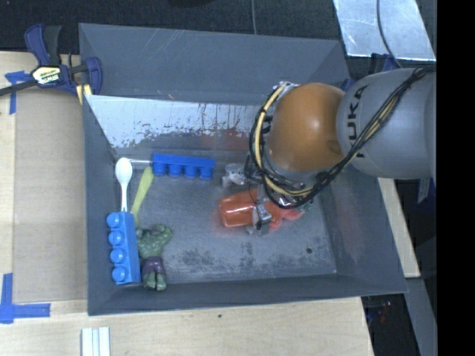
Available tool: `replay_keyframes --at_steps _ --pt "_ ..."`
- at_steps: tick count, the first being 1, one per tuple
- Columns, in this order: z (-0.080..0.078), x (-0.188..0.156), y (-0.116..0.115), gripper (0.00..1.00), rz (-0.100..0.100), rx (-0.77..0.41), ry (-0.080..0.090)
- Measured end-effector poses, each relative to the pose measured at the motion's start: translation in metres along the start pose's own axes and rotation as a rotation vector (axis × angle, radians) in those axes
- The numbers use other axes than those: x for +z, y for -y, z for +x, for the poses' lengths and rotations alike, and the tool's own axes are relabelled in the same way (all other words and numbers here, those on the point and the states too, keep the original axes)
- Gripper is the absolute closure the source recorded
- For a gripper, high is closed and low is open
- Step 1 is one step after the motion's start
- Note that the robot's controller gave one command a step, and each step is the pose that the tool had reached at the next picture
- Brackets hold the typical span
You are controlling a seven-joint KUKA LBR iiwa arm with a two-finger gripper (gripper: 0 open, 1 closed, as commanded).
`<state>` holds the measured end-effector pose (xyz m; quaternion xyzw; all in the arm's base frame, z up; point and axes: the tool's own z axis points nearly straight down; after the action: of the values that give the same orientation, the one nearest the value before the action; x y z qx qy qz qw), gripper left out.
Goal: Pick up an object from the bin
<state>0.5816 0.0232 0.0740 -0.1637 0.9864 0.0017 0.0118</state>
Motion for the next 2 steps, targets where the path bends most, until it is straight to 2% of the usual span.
replay_keyframes --at_steps 1,2 --pt "0.0049 0.0029 0.0121 1.0 0.002 0.119 -0.004" --pt "0.0046 0.0026 0.0124 0.0 0.002 0.119 -0.004"
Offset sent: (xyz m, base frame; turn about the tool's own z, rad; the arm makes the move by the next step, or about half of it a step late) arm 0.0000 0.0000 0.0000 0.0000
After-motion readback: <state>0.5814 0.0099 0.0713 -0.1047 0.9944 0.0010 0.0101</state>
